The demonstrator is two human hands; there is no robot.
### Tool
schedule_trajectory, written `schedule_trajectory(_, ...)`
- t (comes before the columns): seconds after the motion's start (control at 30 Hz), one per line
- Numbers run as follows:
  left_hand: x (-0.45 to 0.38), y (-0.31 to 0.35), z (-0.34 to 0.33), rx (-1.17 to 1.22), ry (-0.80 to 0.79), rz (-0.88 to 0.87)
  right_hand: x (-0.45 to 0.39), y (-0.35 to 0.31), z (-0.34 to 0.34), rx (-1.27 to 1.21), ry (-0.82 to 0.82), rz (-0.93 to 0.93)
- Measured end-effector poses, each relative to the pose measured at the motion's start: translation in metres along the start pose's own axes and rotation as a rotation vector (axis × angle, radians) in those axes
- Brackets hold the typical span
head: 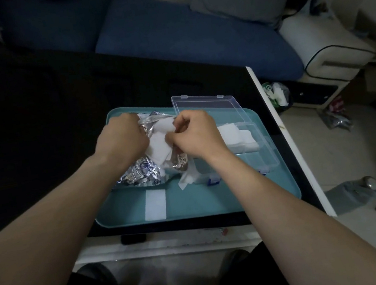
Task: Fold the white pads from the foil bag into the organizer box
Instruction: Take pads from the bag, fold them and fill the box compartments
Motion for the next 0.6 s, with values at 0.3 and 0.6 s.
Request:
schedule_trajectory(0.3,0.006,0.016,0.007,-0.125,0.065,-0.027,-0.007,0.019,0.022,-0.148,0.070,-0.079)
schedule_trajectory(0.6,0.011,0.047,0.009,0.058,0.079,-0.180,0.001,0.051,0.021,-0.357,0.031,-0.255)
Point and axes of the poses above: each hand's wrist, its own x-axis away from the middle knuckle, its own z-axis out of the back of the hand, y = z × x, the point moved 10 cm from there along -x, towards the middle knuckle, and after that the axes turned 5 degrees about -x, right-handed, at the moved point
